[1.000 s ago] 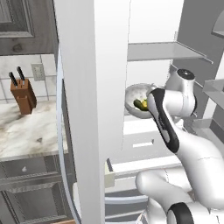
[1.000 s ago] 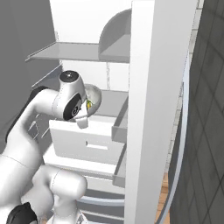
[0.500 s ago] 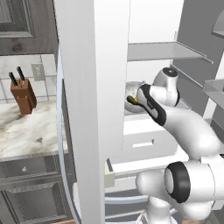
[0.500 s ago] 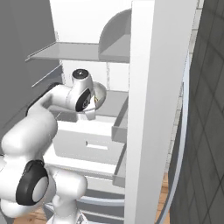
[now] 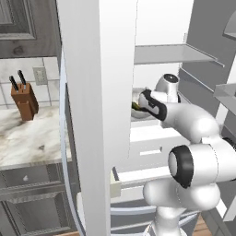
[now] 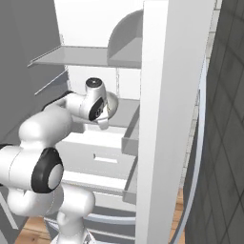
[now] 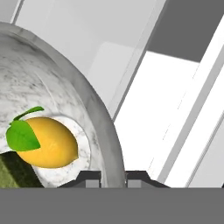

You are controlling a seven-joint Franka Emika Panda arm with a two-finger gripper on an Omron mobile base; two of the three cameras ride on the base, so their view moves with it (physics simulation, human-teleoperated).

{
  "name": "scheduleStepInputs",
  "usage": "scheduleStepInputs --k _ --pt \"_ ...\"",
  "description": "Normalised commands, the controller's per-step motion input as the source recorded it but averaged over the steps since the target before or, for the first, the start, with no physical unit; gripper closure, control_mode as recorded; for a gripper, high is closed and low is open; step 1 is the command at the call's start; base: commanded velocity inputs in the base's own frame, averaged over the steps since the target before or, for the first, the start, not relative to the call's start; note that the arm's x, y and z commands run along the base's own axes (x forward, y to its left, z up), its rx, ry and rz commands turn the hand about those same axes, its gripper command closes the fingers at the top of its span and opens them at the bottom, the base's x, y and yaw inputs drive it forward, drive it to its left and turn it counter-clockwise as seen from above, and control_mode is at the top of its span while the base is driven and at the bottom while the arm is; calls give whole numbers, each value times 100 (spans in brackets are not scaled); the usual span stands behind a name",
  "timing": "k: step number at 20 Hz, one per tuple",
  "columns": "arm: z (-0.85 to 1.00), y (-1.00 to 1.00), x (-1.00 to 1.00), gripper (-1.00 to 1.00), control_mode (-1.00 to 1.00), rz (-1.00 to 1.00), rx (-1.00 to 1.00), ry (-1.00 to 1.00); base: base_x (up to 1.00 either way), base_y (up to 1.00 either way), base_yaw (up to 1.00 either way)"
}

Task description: Place the bowl with the lemon and squash on the second highest shelf of the fridge. Place the bowl with the steaks on the top shelf of the fridge.

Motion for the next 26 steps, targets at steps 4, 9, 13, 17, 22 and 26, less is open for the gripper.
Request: scheduleStepInputs --k 4,9,13,17,22,26 --pt "-27 0 38 100 -100 0 -4 0 0 0 0" --pt "-3 0 58 100 -100 -1 -1 0 0 0 0" --pt "-13 0 26 -100 -100 0 0 -1 0 0 0" --pt "9 0 -2 -100 -100 0 0 -1 0 0 0" --pt "57 0 -39 -100 -100 0 0 -19 0 0 0" --pt "74 0 -88 -100 -100 0 0 -9 0 0 0"
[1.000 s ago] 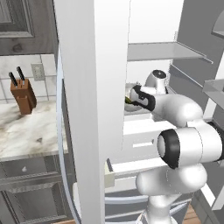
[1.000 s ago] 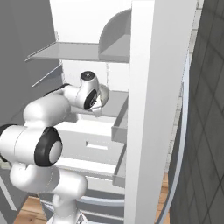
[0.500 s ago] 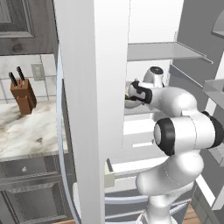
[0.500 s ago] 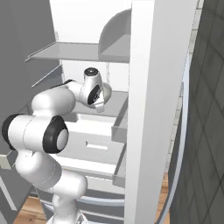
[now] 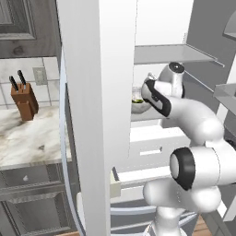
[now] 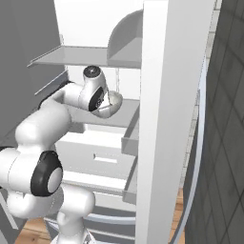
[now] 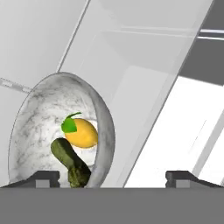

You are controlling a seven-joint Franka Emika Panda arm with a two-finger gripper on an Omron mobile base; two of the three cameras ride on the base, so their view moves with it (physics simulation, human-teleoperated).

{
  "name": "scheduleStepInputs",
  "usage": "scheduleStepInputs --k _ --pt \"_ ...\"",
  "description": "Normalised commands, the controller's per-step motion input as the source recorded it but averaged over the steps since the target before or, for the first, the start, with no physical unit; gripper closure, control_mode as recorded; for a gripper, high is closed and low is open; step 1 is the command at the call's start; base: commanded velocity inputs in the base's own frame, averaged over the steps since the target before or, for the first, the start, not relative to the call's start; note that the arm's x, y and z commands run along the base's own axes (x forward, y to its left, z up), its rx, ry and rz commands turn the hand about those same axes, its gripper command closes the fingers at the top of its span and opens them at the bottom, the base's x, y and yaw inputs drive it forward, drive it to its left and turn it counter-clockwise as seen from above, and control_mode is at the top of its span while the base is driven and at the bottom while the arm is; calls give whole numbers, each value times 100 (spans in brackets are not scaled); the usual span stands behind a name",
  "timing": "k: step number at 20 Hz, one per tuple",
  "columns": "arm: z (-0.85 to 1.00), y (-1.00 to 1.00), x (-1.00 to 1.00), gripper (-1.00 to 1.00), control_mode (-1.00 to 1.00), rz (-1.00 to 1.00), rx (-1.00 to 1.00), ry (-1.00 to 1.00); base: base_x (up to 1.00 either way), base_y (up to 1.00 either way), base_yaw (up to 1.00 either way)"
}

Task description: Place the bowl with the lemon and squash on the second highest shelf of the fridge. Place the bowl with the steaks on the top shelf of the fridge.

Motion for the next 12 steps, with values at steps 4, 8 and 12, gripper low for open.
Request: scheduleStepInputs --k 4,8,12 --pt "49 0 -100 -100 -100 1 0 0 0 0 0" --pt "8 3 -100 -100 -100 6 -2 0 0 0 0" --pt "-26 33 -100 -100 -100 13 -13 3 0 0 0"
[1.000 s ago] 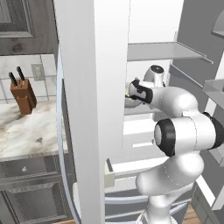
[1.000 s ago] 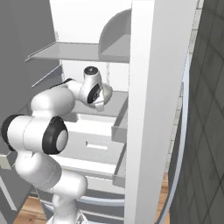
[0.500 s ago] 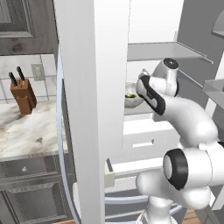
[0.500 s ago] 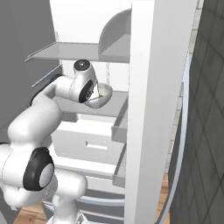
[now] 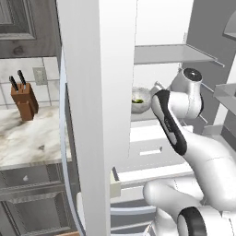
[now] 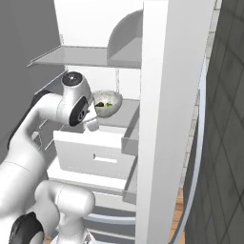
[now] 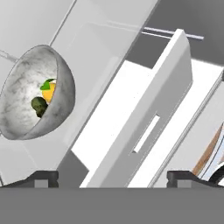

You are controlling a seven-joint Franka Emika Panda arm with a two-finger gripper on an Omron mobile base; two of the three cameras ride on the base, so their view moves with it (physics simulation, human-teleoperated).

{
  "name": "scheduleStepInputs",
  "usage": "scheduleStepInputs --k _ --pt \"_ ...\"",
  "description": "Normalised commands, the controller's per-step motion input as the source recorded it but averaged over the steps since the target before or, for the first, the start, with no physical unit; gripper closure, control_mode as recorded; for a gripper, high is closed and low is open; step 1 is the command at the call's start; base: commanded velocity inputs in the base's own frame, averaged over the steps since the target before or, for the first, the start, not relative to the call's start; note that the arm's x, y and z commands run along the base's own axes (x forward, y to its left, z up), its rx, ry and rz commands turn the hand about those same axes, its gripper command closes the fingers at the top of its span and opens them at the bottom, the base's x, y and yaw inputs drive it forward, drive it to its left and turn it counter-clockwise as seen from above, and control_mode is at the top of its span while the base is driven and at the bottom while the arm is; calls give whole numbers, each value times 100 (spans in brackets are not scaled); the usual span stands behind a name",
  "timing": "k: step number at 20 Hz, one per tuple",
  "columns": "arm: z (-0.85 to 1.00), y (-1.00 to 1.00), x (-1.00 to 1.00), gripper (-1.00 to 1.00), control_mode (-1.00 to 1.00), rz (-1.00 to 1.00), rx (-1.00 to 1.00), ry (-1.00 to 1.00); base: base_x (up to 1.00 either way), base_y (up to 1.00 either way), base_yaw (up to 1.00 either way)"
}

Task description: Place the bowl with the lemon and squash on the second highest shelf of the fridge. Place the bowl with the steaks on the top shelf of the fridge.

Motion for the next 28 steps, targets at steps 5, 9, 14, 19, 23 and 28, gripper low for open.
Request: scheduleStepInputs --k 5,9,14,19,23,28 --pt "3 34 -100 -100 -100 11 -13 9 0 0 0" --pt "6 3 -91 -100 -100 3 -7 1 0 0 0" --pt "0 3 -52 -100 100 1 -1 0 -40 1 0" --pt "0 0 0 -100 100 0 0 0 -100 0 0" --pt "0 0 0 -100 100 0 0 0 -100 4 19" --pt "0 0 0 -100 100 0 0 0 -94 27 75"
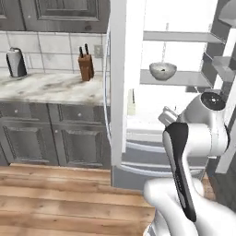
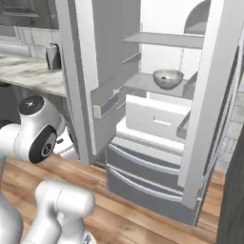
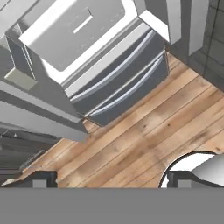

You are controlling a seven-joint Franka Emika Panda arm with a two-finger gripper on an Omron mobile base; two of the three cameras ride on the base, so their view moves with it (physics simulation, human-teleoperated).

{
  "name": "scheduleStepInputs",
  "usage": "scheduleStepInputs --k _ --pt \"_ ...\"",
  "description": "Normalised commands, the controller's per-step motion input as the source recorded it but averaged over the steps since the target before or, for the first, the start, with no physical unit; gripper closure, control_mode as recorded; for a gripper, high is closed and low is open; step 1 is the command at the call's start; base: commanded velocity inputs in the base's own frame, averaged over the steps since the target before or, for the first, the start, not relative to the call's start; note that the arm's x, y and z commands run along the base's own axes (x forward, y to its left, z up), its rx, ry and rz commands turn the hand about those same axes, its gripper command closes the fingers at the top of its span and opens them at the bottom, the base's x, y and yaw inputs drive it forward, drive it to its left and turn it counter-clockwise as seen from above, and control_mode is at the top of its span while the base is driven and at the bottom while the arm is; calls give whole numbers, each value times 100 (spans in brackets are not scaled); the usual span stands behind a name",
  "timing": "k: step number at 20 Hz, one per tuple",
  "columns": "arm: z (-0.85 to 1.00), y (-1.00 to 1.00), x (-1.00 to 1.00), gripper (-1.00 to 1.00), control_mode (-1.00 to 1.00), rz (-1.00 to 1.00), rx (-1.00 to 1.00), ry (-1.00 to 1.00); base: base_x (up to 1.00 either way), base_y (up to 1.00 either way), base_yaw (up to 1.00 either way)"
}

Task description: Place the bowl with the lemon and squash on the second highest shelf of the fridge. Place the bowl with the steaks on the top shelf of the fridge.

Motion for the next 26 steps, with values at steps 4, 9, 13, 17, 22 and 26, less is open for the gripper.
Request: scheduleStepInputs --k 4,9,13,17,22,26 --pt "0 0 0 -100 100 0 0 0 -49 66 87" --pt "0 0 0 -100 100 0 0 0 55 90 52" --pt "0 0 0 -100 100 0 0 0 100 99 25" --pt "0 0 0 -100 100 0 0 0 100 97 11" --pt "0 0 0 -100 100 0 0 0 100 68 -2" --pt "0 0 0 -100 100 0 0 0 100 8 -8"
